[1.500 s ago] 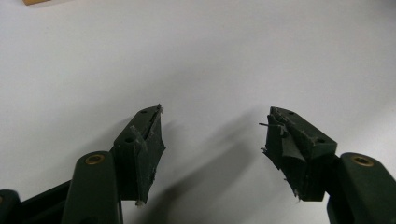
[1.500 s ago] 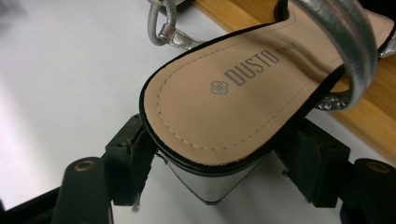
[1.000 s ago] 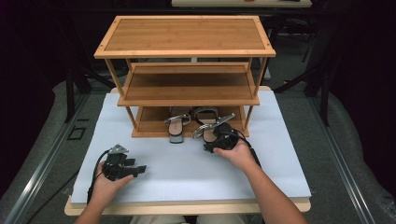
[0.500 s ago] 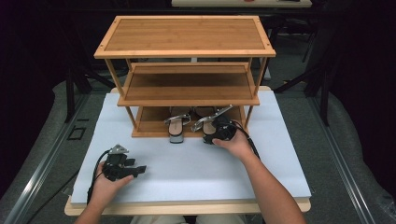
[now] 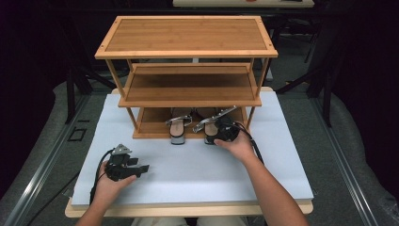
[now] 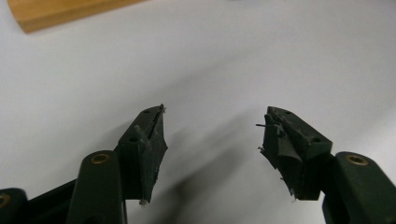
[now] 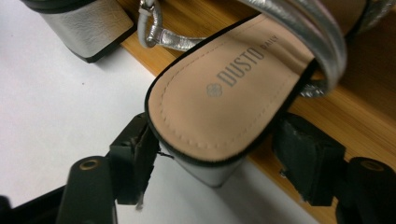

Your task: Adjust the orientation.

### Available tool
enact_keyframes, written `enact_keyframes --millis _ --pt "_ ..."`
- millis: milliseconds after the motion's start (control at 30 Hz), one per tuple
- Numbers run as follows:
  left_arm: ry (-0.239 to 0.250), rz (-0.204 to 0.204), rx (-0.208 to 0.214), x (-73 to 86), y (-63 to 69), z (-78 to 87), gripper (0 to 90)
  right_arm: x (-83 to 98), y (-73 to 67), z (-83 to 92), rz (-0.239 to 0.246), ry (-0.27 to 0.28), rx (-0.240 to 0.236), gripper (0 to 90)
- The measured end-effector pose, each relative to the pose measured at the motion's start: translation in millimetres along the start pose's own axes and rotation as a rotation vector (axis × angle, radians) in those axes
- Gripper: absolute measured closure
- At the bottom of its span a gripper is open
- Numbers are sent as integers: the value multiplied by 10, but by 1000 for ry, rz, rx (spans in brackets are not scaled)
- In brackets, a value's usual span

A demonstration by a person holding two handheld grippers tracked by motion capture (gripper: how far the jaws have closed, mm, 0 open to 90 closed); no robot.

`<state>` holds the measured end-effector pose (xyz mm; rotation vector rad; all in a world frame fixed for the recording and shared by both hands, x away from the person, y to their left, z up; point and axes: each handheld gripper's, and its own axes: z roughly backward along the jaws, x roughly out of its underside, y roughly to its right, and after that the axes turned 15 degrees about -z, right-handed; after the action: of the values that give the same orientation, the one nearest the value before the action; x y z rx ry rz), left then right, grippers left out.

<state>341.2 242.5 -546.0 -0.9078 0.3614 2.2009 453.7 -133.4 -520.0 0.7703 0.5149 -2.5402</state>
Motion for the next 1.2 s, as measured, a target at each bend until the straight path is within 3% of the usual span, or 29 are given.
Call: enact_keyframes --millis 133,367,467,600,633,667,733,800,900,1100,1133,1200 --pt "23 2 7 -145 -36 -27 531 40 -61 181 8 12 45 411" --pt "24 -15 9 -455 -30 -222 679 106 -105 328 -8 43 23 500" --pt "17 -25 7 -553 -10 -308 720 170 -120 330 -6 22 36 500" --pt "-6 -47 -7 -673 -4 -405 740 205 -114 275 -5 27 15 522" --pt "-7 -52 -11 -704 -5 -420 748 206 -119 240 6 44 51 590" --pt "-3 -48 -15 -734 -5 -432 752 201 -113 233 -4 52 59 605" --pt "1 -47 -22 -792 -14 -454 757 192 -95 226 -13 57 60 600" --pt "-5 -47 -21 -844 -25 -476 764 175 -66 200 -37 56 5 593" --pt "-4 -43 -30 -901 -23 -542 766 176 -80 198 -30 60 25 593" --pt "-7 -51 -20 -985 -1 -647 767 177 -81 194 -37 58 10 591" --pt "-4 -49 -20 -998 15 -668 766 181 -92 194 -36 62 32 590" --pt "-8 -61 -8 -1026 39 -692 771 186 -100 182 -39 67 9 590"
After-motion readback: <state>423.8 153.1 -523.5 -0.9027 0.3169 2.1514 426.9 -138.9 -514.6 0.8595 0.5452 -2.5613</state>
